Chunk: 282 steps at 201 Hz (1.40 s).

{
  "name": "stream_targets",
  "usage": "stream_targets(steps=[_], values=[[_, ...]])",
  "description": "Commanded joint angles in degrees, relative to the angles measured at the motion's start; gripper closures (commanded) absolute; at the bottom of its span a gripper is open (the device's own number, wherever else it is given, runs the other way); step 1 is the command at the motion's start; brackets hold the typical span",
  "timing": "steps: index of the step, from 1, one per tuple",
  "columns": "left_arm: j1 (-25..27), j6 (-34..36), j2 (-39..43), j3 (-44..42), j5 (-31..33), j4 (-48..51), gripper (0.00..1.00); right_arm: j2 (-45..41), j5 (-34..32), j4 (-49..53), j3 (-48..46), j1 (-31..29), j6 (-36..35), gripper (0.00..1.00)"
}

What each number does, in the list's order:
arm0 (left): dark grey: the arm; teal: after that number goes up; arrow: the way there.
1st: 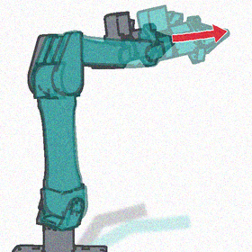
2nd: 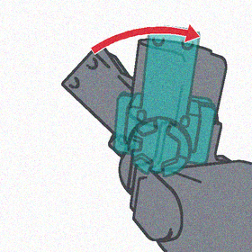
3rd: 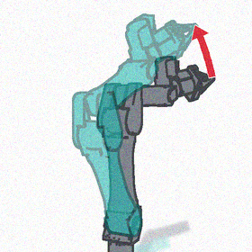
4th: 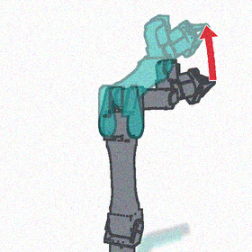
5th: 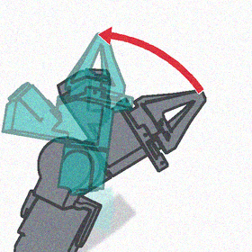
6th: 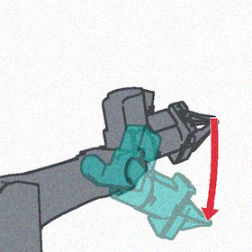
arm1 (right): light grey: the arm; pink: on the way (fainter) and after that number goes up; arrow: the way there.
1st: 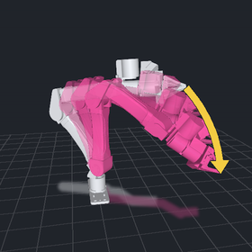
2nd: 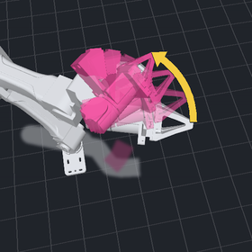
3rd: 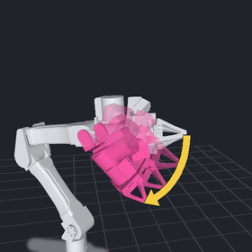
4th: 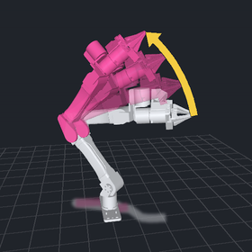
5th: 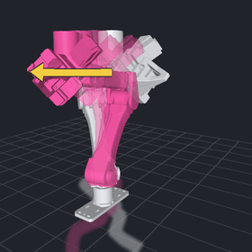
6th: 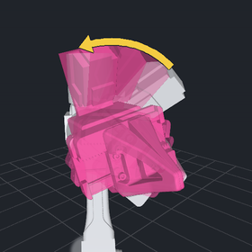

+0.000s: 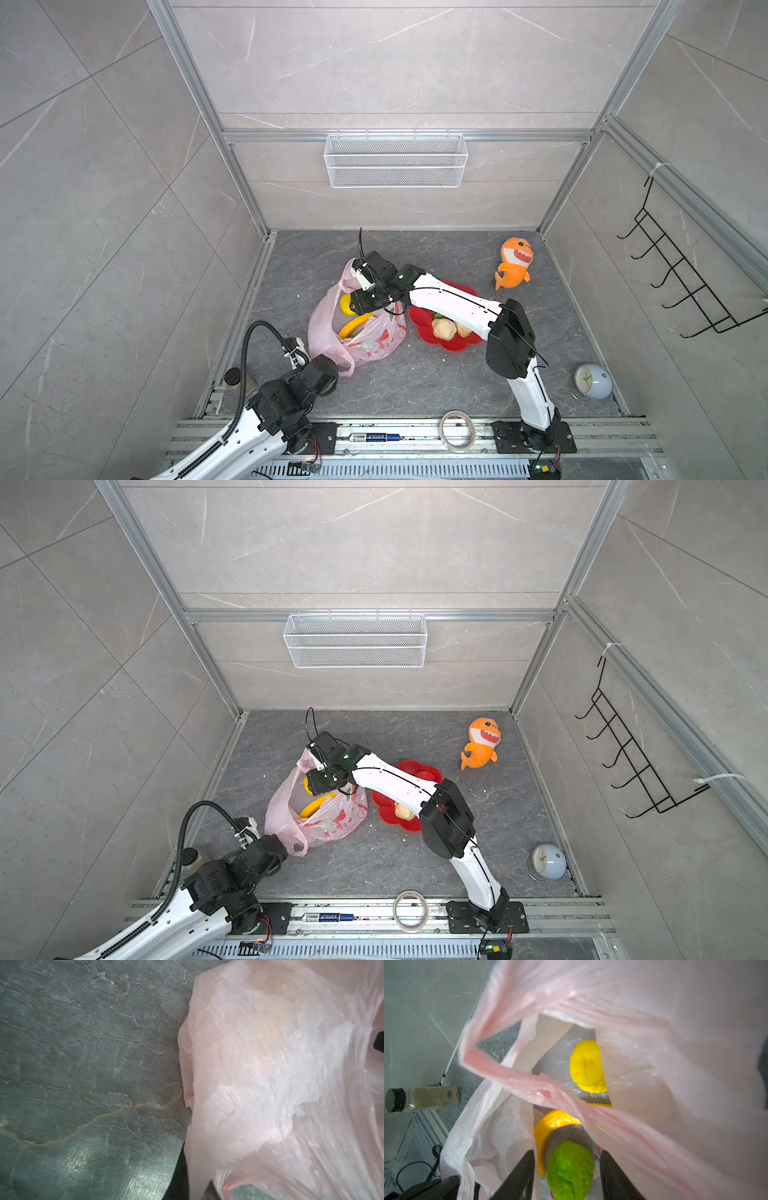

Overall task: Take the fake fruits out of the plastic bag
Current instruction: 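Lower the right gripper onto the round yellow lemon and close it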

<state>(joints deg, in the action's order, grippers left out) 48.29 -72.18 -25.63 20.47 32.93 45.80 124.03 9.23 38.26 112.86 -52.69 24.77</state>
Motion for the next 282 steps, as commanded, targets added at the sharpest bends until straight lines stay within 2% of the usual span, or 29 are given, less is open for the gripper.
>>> stream_targets(steps=[1,27,60,122,169,192,221,244,282], values=[[0.14,0.24,0.51,1.55,1.17,-0.69,1.00,1.65,1.22,-4.23,0.52,-0.99,1.77,0.50],[0.18,0.55,1.06,1.14,1.02,-0.97,1.00,3.91,0.99,-4.15,2.54,-1.20,2.88,0.53],[0.20,0.81,2.79,0.51,1.00,-1.00,1.00,7.08,-2.93,-1.61,5.36,-1.53,3.48,0.51],[0.16,1.31,5.40,-0.03,0.92,-0.27,1.00,13.69,-10.39,3.29,12.10,-1.94,4.68,0.31],[0.14,0.96,5.93,-0.61,0.13,-0.19,1.00,17.77,-10.85,2.72,16.56,-2.07,6.89,0.26],[0.13,0.97,6.12,-0.74,0.03,-0.19,1.00,20.51,-11.53,5.57,20.91,-2.07,7.29,0.26],[0.18,0.86,6.12,-0.87,-0.14,-0.30,1.00,21.66,-11.91,3.06,21.29,-2.03,8.22,0.26],[0.14,0.72,6.20,-0.96,-0.32,-0.36,1.00,24.98,-12.98,5.46,25.82,-2.08,9.22,0.26],[0.14,0.68,6.20,-1.13,-0.58,-0.53,1.00,27.50,-14.66,4.80,28.19,-2.10,10.19,0.27]])
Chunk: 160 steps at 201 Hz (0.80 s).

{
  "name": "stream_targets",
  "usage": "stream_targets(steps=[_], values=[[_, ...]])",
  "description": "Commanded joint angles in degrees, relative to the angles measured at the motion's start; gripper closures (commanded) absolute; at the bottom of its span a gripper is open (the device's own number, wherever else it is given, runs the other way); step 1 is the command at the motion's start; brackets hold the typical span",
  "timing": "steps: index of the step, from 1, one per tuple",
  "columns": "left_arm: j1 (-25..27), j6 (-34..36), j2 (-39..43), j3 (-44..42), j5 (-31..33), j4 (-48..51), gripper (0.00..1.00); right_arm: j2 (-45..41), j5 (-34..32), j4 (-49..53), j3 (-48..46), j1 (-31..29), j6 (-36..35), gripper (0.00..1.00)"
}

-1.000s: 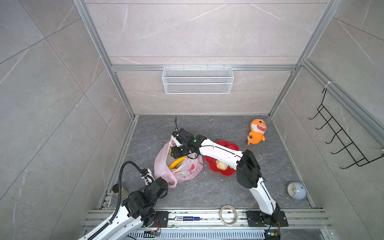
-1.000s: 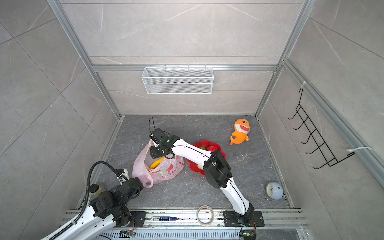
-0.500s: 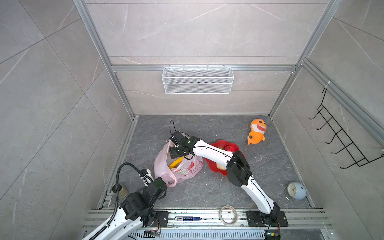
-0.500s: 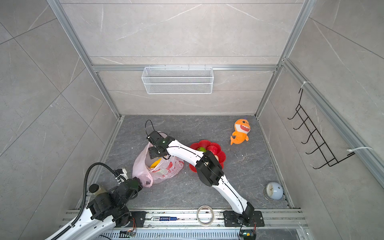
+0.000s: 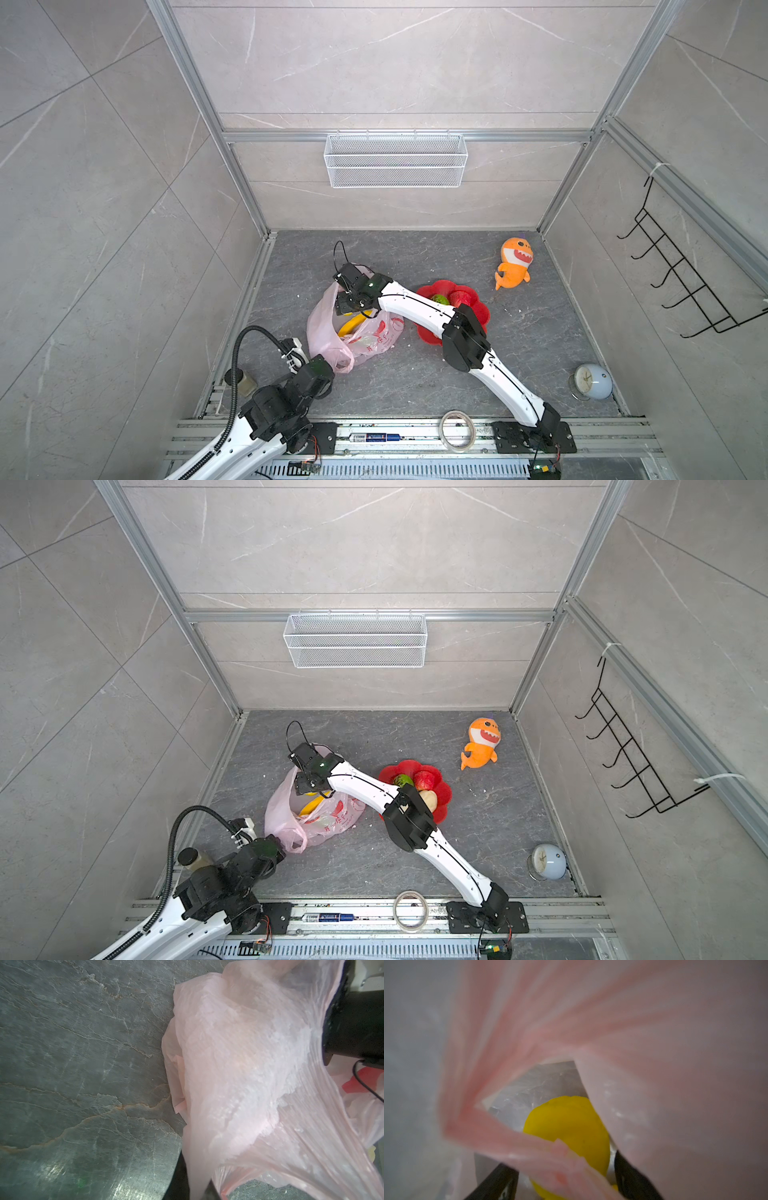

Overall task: Take the fake fruits out of the plastic bag
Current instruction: 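Lower the right gripper onto the round yellow lemon and close it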

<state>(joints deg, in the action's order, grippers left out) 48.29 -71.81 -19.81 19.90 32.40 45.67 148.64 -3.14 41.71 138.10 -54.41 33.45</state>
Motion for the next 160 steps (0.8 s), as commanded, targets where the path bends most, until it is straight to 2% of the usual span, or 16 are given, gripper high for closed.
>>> stream_targets(steps=[1,28,57,111,160], values=[[0.18,0.33,0.39,-0.56,-0.06,-0.40,1.00,2.98,-2.30,1.44,3.09,-0.36,1.57,0.27],[0.19,0.20,0.65,-0.66,-0.15,-0.46,1.00,4.44,-3.10,2.41,4.95,-0.39,2.18,0.29],[0.18,0.34,0.91,-0.81,-0.32,-0.41,1.00,3.62,-3.74,1.11,3.46,-0.41,2.53,0.36],[0.13,0.39,1.18,-0.92,-0.15,-0.91,1.00,-0.94,-3.40,-0.88,-1.02,-0.73,0.65,0.57],[0.14,0.83,1.09,-0.39,1.14,-1.04,1.00,-7.41,-0.94,-0.35,-4.81,-1.67,-1.87,0.65]])
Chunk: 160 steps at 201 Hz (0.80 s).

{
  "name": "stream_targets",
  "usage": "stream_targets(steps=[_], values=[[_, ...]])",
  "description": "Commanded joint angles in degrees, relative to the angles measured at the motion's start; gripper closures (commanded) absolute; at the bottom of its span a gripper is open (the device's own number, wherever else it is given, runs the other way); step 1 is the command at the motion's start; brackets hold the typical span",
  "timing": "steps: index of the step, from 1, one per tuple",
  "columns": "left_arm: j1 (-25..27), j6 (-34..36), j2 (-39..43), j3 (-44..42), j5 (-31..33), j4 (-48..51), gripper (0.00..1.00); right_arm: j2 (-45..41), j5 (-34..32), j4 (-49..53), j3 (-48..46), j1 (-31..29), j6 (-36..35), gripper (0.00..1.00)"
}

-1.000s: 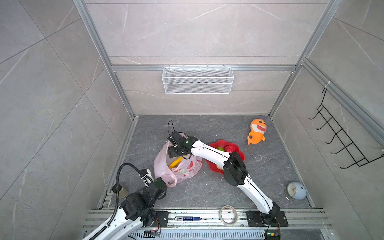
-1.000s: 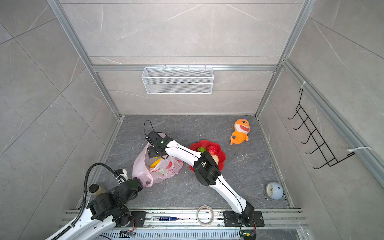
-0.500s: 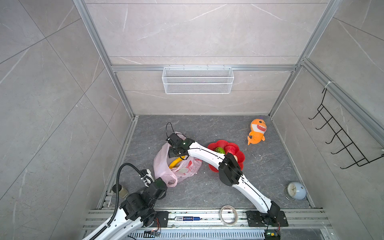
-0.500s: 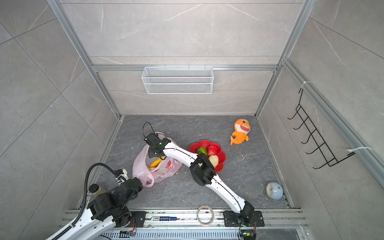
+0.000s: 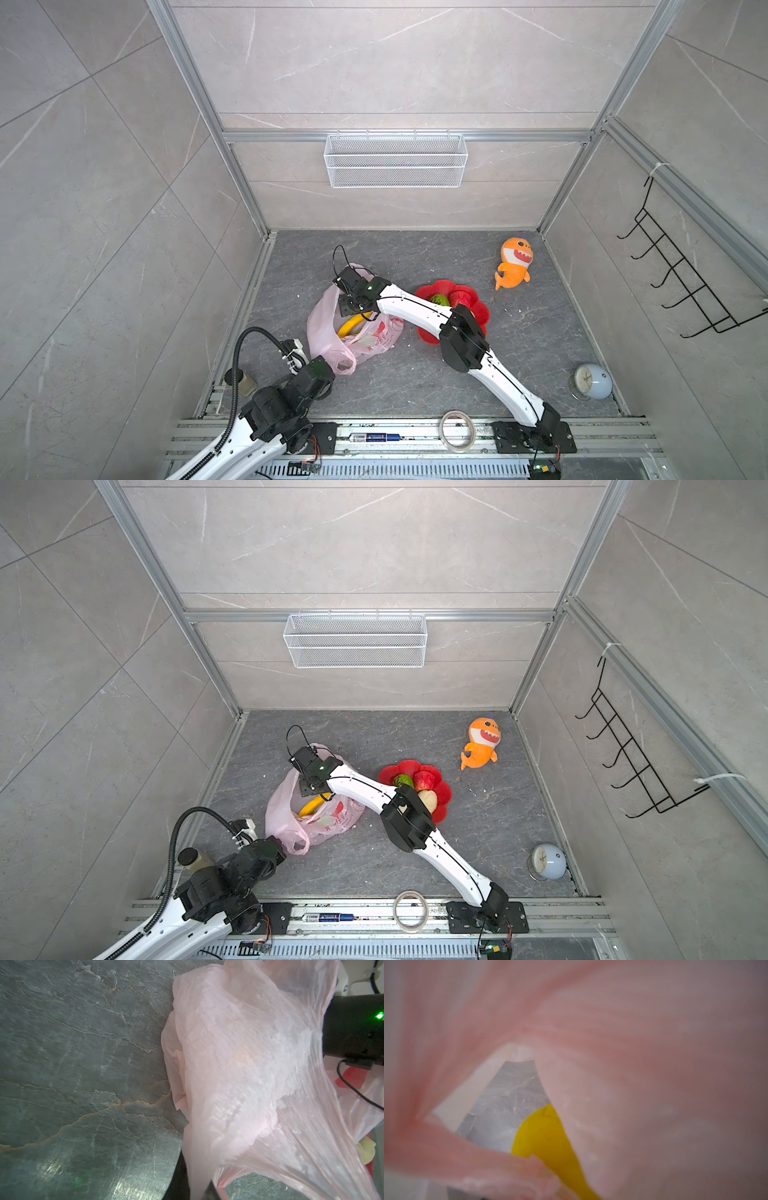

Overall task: Take the fake fruits out of the plastic bag
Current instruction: 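Lower the right gripper onto the round yellow lemon and close it, then lift the yellow lemon out of the bag and carry it over the red bowl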

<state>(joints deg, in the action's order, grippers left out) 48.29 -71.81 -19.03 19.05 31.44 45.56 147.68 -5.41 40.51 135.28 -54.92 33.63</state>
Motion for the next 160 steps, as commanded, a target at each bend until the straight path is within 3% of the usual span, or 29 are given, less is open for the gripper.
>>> stream_targets(steps=[1,110,136,160], values=[[0.14,0.86,0.31,0.46,2.16,-0.92,1.00,-6.57,1.39,0.87,-2.19,-1.16,-2.06,0.65],[0.17,0.76,-2.39,1.50,5.51,-2.45,1.00,-29.19,13.75,-0.57,-23.69,-2.11,-4.47,0.65],[0.14,0.92,-3.08,1.99,6.24,-2.15,1.00,-36.70,13.75,0.99,-28.26,-2.04,-5.44,0.65],[0.18,0.93,-3.21,2.22,6.36,-2.22,1.00,-43.88,9.56,2.42,-32.34,-1.91,-5.92,0.65]])
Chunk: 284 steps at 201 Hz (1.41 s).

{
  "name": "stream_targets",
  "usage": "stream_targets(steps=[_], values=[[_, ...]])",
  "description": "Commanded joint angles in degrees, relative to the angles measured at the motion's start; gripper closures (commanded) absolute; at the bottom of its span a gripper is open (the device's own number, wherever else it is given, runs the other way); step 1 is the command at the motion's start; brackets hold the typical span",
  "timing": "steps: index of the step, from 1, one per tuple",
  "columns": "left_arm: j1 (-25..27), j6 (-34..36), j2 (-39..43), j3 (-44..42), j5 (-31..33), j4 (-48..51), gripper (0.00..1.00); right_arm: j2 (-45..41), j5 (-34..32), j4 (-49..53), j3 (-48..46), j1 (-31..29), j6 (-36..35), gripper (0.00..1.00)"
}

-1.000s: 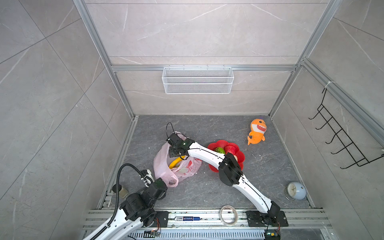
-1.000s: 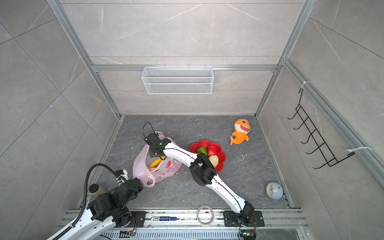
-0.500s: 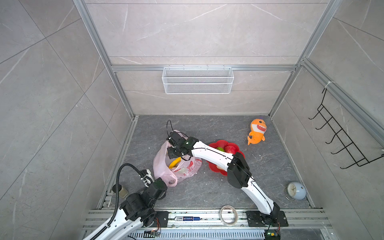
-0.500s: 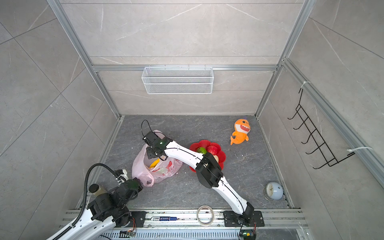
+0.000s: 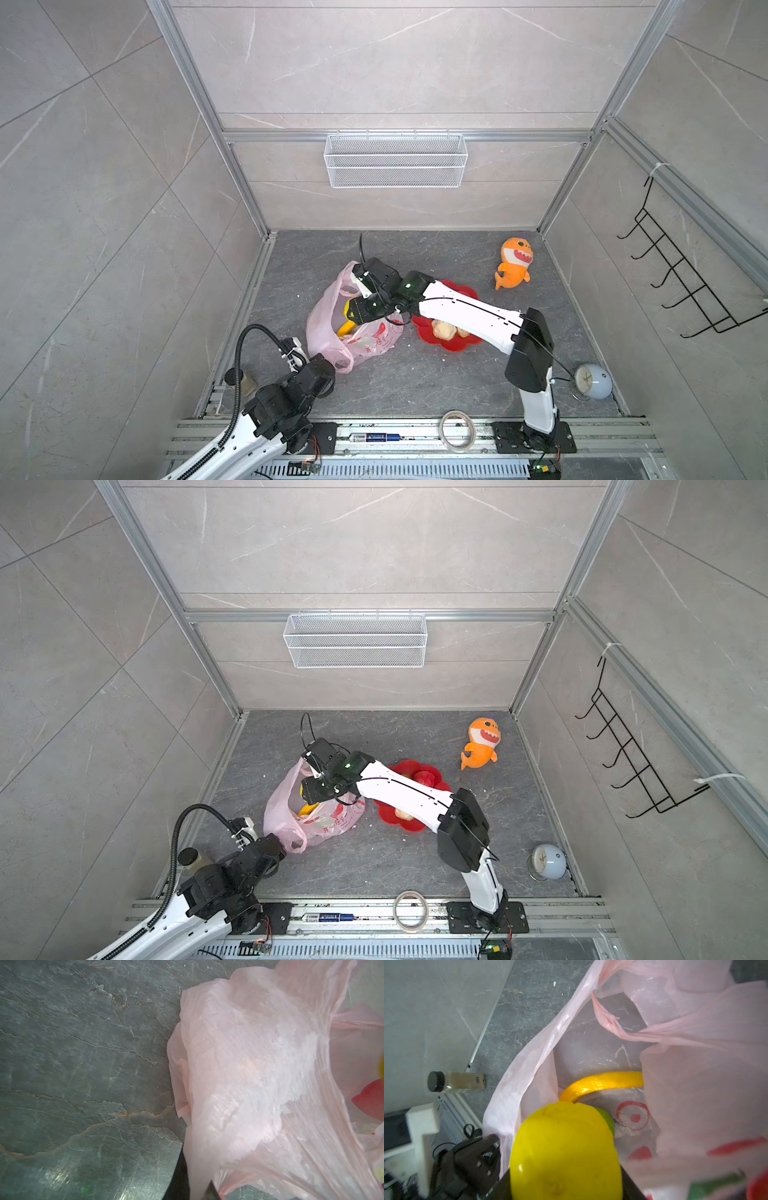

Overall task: Take the fake fruits out of the plastic bag
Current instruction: 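Lift the yellow lemon out of the bag and carry it over the red bowl, then open the right gripper to drop the yellow lemon into the bowl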

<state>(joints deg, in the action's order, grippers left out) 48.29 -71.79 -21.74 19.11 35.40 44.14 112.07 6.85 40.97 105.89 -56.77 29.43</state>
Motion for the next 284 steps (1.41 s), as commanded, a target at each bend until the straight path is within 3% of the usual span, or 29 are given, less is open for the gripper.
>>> stream_targets(steps=[1,37,81,208,284], values=[[0.16,0.93,-0.50,2.11,2.40,-0.81,1.00,-8.58,-2.80,1.98,-3.13,-0.03,-1.73,0.65],[0.18,1.19,-0.59,2.09,2.40,-1.16,1.00,-16.36,-9.00,5.11,-10.48,2.52,-1.69,0.65],[0.15,2.05,-0.50,1.97,1.43,-2.03,1.00,-22.42,-13.65,4.02,-23.40,10.86,-0.54,0.65],[0.14,2.87,-0.80,2.49,0.41,-2.04,1.00,-9.99,-22.11,2.50,-27.40,11.95,-0.50,0.64],[0.14,2.79,-1.21,2.28,-0.07,-2.17,1.00,-6.29,-21.04,1.86,-27.04,11.95,-0.07,0.59]])
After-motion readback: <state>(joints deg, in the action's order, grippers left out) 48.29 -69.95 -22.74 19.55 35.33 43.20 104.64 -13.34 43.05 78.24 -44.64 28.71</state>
